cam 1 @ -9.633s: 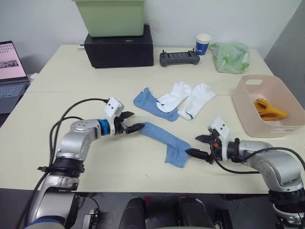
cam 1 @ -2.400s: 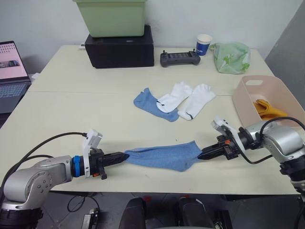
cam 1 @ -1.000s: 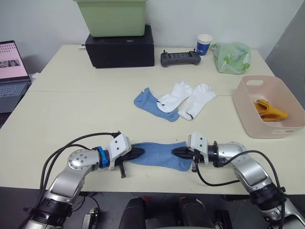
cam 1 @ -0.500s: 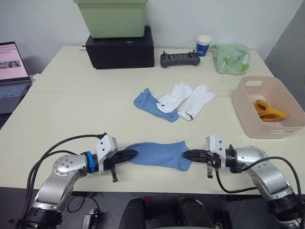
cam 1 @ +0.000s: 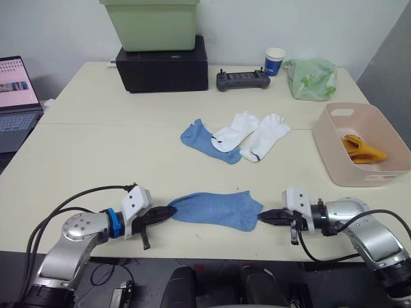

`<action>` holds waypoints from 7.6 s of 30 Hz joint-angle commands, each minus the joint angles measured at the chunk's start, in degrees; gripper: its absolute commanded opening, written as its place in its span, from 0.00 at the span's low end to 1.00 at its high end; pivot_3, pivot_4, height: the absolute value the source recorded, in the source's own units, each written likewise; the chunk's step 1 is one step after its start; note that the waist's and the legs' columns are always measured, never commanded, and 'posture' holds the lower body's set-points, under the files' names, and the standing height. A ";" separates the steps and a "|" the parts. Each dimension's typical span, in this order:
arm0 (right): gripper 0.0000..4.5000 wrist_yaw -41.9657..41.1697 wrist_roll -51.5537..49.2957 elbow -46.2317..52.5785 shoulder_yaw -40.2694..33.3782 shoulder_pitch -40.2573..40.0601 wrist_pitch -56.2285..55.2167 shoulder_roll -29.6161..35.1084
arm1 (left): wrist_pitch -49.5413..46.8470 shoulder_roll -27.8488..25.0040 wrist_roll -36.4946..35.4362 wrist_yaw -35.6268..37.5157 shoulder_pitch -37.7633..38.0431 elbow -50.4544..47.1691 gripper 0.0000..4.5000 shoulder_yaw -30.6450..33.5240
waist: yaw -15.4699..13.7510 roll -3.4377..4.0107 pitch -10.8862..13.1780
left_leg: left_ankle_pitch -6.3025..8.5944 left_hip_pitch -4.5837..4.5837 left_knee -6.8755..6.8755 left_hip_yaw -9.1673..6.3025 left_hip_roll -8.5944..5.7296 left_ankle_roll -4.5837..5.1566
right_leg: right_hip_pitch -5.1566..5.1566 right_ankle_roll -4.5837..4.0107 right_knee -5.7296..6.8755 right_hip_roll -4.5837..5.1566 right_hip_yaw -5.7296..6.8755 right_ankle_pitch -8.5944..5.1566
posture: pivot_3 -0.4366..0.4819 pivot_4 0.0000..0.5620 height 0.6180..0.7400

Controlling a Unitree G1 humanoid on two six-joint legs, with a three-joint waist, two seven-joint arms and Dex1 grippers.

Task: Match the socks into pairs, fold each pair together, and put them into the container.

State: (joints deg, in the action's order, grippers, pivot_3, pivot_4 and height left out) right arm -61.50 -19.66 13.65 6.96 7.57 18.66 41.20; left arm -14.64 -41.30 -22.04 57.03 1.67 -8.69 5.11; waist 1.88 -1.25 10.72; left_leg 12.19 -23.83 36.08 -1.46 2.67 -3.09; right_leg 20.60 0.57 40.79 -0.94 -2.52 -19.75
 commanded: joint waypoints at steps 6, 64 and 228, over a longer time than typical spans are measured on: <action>0.45 14.80 4.16 -3.95 -9.88 0.47 -3.15 -3.39 | -1.31 5.24 -2.80 -14.28 -1.44 1.86 0.28 13.57 | -0.08 -0.01 0.00 | 0.00 -0.02 0.00 0.02 -0.04 0.00 | -0.01 0.00 -0.08 0.03 -0.02 0.00 | 0.48 0.27 1.00; 1.00 30.93 6.52 2.19 -4.76 10.35 8.70 -16.81 | -0.34 18.17 12.16 -16.79 -26.46 26.52 0.01 -0.84 | 1.20 -0.04 -0.10 | -0.16 -0.52 0.20 0.02 -0.17 -0.23 | 0.61 0.11 0.27 0.19 -0.09 -0.01 | 0.48 0.27 1.00; 0.70 3.16 16.86 -11.45 21.49 23.64 -6.08 -17.38 | -9.47 18.44 6.38 -4.33 -51.16 44.49 0.99 -17.85 | 0.13 -0.19 0.00 | -0.29 -0.83 0.16 -0.01 -0.37 -0.45 | 0.88 0.00 0.23 -0.09 0.15 0.09 | 0.48 0.27 1.00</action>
State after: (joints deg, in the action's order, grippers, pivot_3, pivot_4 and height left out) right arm -59.42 -4.13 2.83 28.47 29.99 15.27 24.44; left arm -26.64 -22.97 -17.43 51.58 -48.17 34.26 -12.41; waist 2.01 -1.44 10.72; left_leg 11.85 -24.66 36.25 -1.49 2.36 -3.61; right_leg 21.49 0.57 41.03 -1.04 -2.38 -19.66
